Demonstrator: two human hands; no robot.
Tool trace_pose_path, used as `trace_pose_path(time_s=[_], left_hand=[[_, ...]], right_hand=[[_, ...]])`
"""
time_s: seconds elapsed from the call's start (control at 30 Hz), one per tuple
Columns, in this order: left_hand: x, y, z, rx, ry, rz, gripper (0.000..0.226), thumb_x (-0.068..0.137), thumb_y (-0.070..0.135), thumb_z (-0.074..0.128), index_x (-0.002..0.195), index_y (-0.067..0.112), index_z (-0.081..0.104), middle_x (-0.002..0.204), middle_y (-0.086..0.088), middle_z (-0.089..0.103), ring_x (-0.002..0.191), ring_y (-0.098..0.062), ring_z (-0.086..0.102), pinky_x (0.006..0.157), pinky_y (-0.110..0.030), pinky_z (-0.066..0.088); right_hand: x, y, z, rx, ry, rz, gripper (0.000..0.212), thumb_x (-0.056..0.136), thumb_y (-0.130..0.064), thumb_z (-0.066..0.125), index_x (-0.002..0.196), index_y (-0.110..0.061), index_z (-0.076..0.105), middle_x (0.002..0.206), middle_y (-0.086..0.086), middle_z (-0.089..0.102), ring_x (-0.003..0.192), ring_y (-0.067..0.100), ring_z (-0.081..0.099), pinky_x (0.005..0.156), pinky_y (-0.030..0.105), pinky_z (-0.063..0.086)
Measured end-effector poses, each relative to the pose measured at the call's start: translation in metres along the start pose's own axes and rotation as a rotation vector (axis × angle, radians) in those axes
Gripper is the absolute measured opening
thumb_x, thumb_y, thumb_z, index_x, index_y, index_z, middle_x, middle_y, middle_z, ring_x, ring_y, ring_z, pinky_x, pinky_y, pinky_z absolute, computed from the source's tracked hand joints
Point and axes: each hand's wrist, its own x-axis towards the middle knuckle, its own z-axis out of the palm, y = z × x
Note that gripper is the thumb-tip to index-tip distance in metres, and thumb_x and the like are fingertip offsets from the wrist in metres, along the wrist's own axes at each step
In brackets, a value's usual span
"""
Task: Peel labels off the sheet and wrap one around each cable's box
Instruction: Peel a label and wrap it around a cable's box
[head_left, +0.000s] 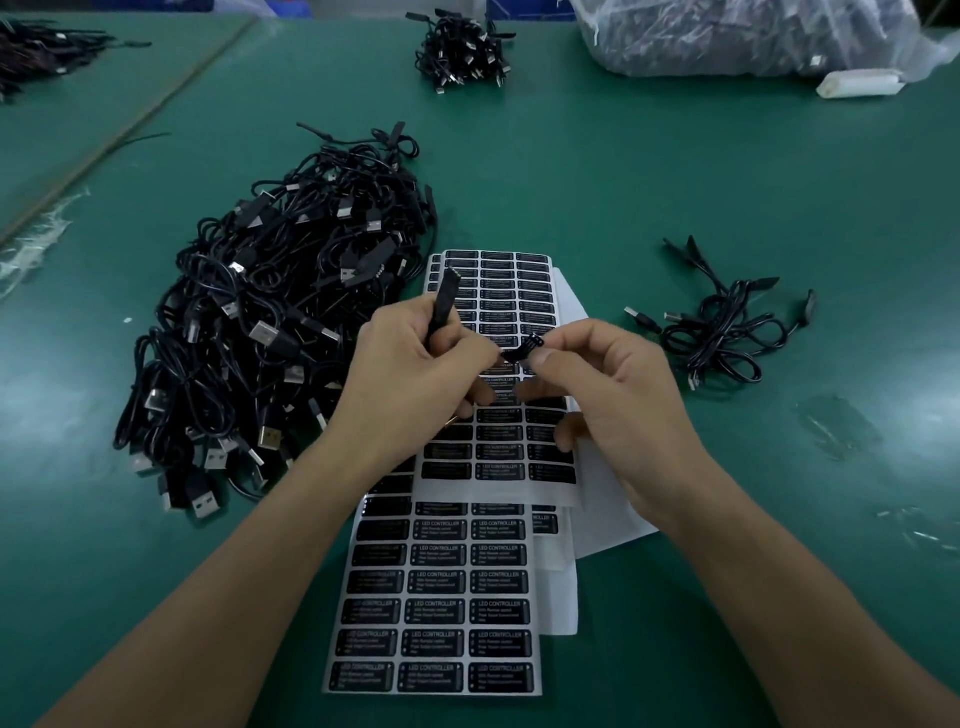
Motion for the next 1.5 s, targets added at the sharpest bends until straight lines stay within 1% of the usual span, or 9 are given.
trace_pose_path(time_s=[0.2, 0.4, 0.5, 0.6, 0.73, 0.83, 1.13, 1.3, 1.5], left_hand=[[0.0, 0.002, -0.001, -0.005, 0.01, 0.009, 0.041, 0.075, 0.02, 0.065, 0.084, -0.015, 0.045, 0.089, -0.036, 0.061, 0.057, -0.015, 0.068, 0.048, -0.025, 0.051], [-0.001, 0.0, -0.002, -0.03, -0.032, 0.024, 0.038, 0.075, 0.019, 0.069, 0.078, -0.008, 0.041, 0.082, -0.02, 0.07, 0.065, -0.014, 0.071, 0.052, -0.023, 0.052], [-0.002, 0.001, -0.003, -0.035, -0.038, 0.043, 0.031, 0.074, 0.014, 0.069, 0.074, 0.013, 0.039, 0.08, -0.018, 0.072, 0.067, -0.021, 0.066, 0.054, -0.025, 0.051], [-0.002, 0.001, -0.003, 0.004, -0.071, 0.055, 0.03, 0.073, 0.009, 0.069, 0.077, 0.011, 0.04, 0.078, -0.011, 0.074, 0.068, -0.022, 0.06, 0.056, -0.024, 0.049], [-0.001, -0.002, -0.004, 0.096, -0.048, 0.056, 0.036, 0.069, 0.008, 0.068, 0.075, -0.004, 0.035, 0.078, 0.0, 0.075, 0.065, -0.015, 0.06, 0.059, -0.03, 0.054], [-0.002, -0.001, -0.003, 0.15, -0.042, 0.069, 0.035, 0.067, 0.01, 0.068, 0.069, 0.009, 0.033, 0.077, 0.001, 0.075, 0.066, -0.017, 0.061, 0.064, -0.045, 0.056], [-0.005, 0.006, -0.001, 0.184, -0.087, 0.053, 0.033, 0.068, 0.015, 0.065, 0.068, 0.018, 0.033, 0.089, 0.008, 0.077, 0.09, -0.013, 0.072, 0.082, -0.042, 0.059], [-0.005, 0.007, -0.003, 0.173, -0.12, 0.068, 0.036, 0.068, 0.009, 0.066, 0.068, 0.019, 0.031, 0.077, 0.002, 0.076, 0.089, -0.025, 0.071, 0.085, -0.051, 0.057], [-0.003, 0.005, -0.004, 0.101, -0.082, 0.02, 0.038, 0.068, 0.009, 0.067, 0.07, 0.02, 0.031, 0.077, 0.001, 0.077, 0.09, -0.031, 0.072, 0.077, -0.046, 0.057]], right_hand=[[-0.001, 0.001, -0.002, 0.068, -0.045, -0.003, 0.017, 0.094, -0.004, 0.059, 0.084, -0.014, 0.05, 0.086, 0.007, 0.075, 0.074, 0.019, 0.074, 0.04, 0.022, 0.043], [0.003, 0.009, -0.004, -0.349, -0.066, -0.21, 0.024, 0.083, -0.004, 0.066, 0.079, -0.024, 0.054, 0.07, 0.008, 0.066, 0.057, 0.023, 0.055, 0.05, 0.033, 0.044], [0.003, 0.01, -0.004, -0.477, -0.104, -0.286, 0.027, 0.084, -0.006, 0.066, 0.081, -0.03, 0.054, 0.067, 0.003, 0.062, 0.051, 0.008, 0.044, 0.049, 0.017, 0.038], [0.004, 0.011, -0.005, -0.548, -0.104, -0.319, 0.024, 0.084, -0.008, 0.067, 0.086, -0.031, 0.059, 0.067, -0.002, 0.064, 0.051, 0.006, 0.045, 0.05, 0.012, 0.038], [0.005, 0.012, -0.007, -0.563, -0.084, -0.335, 0.02, 0.085, -0.008, 0.069, 0.091, -0.028, 0.069, 0.065, -0.004, 0.066, 0.053, 0.013, 0.052, 0.051, 0.01, 0.039], [0.005, 0.012, -0.008, -0.561, -0.074, -0.33, 0.023, 0.085, -0.011, 0.073, 0.095, -0.031, 0.066, 0.065, -0.001, 0.067, 0.053, 0.011, 0.052, 0.054, 0.009, 0.04], [0.003, 0.013, -0.009, -0.523, -0.214, -0.268, 0.07, 0.082, -0.013, 0.075, 0.134, -0.044, 0.04, 0.069, -0.004, 0.067, 0.055, 0.006, 0.057, 0.053, 0.015, 0.045], [0.003, 0.012, -0.01, -0.569, -0.221, -0.283, 0.073, 0.081, -0.015, 0.076, 0.139, -0.042, 0.042, 0.071, -0.009, 0.065, 0.057, 0.006, 0.057, 0.054, 0.01, 0.041], [0.004, 0.011, -0.011, -0.553, -0.093, -0.322, 0.068, 0.079, -0.021, 0.078, 0.136, -0.039, 0.047, 0.075, -0.011, 0.065, 0.062, 0.005, 0.057, 0.059, 0.009, 0.042]])
